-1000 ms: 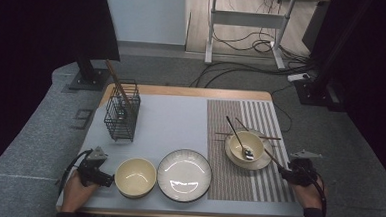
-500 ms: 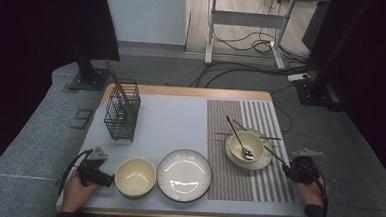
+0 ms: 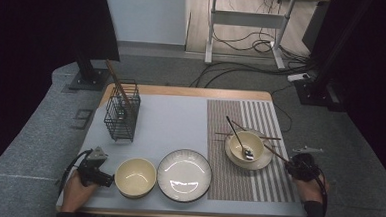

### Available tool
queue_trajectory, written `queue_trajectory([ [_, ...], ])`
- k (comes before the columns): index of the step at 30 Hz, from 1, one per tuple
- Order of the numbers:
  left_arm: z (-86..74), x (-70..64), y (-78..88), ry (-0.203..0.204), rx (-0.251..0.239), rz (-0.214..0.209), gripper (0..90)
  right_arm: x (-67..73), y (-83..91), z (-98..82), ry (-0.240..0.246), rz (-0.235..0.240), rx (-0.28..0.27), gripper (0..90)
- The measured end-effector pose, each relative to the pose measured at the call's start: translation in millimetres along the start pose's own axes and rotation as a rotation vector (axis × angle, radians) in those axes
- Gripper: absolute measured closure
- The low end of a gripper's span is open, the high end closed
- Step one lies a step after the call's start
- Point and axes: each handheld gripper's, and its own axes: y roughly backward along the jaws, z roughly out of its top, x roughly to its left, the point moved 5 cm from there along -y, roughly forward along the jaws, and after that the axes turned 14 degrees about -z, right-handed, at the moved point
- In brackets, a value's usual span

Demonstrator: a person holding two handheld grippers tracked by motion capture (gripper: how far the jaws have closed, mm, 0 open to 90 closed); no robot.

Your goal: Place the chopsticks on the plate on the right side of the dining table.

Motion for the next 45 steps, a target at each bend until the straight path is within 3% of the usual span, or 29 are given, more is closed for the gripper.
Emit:
queue_trajectory([
  [13, 0.0, 0.0, 0.0, 0.000, 0.000, 0.000, 0.0, 6.2, -3.0, 6.4, 0.005, 0.016, -0.010, 78.6],
  [22, 0.0, 0.0, 0.0, 0.000, 0.000, 0.000, 0.0, -2.1, -7.9, 8.7, -0.018, -0.012, -0.008, 72.7],
  [45, 0.0, 0.1, 0.0, 0.001, 0.000, -0.001, 0.0, -18.5, -23.9, 22.3, -0.048, -0.054, -0.001, 72.8],
])
